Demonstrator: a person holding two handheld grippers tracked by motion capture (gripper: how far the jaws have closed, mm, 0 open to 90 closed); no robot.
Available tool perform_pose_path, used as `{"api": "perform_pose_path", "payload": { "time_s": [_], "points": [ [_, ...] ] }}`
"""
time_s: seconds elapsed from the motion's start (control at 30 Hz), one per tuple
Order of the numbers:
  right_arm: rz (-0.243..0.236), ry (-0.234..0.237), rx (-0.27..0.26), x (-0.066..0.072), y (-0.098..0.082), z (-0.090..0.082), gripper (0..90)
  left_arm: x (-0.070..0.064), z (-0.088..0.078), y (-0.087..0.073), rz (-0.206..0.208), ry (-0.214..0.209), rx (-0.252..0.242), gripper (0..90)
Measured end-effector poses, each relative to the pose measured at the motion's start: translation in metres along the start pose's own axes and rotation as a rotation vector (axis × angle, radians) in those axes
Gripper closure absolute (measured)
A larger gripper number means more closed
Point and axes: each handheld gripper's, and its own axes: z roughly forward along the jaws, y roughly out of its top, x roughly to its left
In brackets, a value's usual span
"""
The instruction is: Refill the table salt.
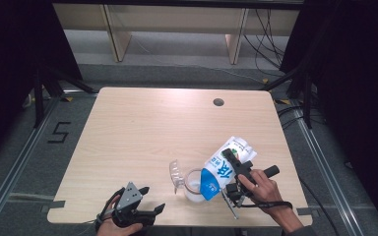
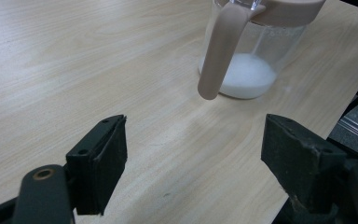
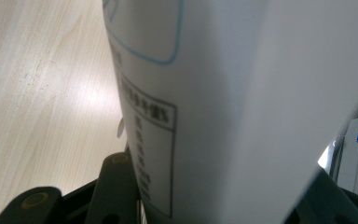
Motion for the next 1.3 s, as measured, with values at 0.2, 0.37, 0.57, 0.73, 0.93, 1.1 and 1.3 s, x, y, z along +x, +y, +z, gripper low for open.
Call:
{"api": "perform_pose_path", "payload": {
  "time_s": [0.2, 0.37, 0.57, 0.73, 0.93, 1.1, 1.3],
  "points": [
    [0.014, -0.013, -0.021, 0.0008, -0.001, 0.0014, 57.8, -0.0002, -0.0001, 0.0, 0.001, 0.002, 0.001, 22.2],
    [0.04, 0.025, 0.024, 0.0031, -0.0009, -0.0006, 57.9, 0.0, 0.0, 0.0, 0.003, 0.001, 0.001, 22.2],
    [0.001, -0.007, -0.011, 0.0008, -0.0006, 0.0013, 58.4, 0.0001, 0.0, 0.0, 0.004, 0.0, 0.001, 22.2],
    [0.0, -0.01, -0.012, 0.0007, -0.0006, 0.0013, 58.7, 0.0003, 0.0005, -0.0001, 0.006, -0.005, 0.0, 22.2],
    [0.02, 0.003, -0.005, 0.0027, -0.0009, 0.0014, 59.0, 0.0007, 0.0005, 0.0, 0.009, -0.006, -0.001, 22.2],
    [-0.013, 0.002, 0.004, 0.0, -0.0004, 0.0004, 59.5, 0.0, 0.0005, -0.0002, -0.001, -0.004, 0.0, 22.2],
    [-0.014, -0.002, 0.001, 0.0001, -0.0003, 0.0004, 60.0, 0.0005, 0.0004, 0.0, 0.006, -0.005, 0.001, 22.2]
  ]
}}
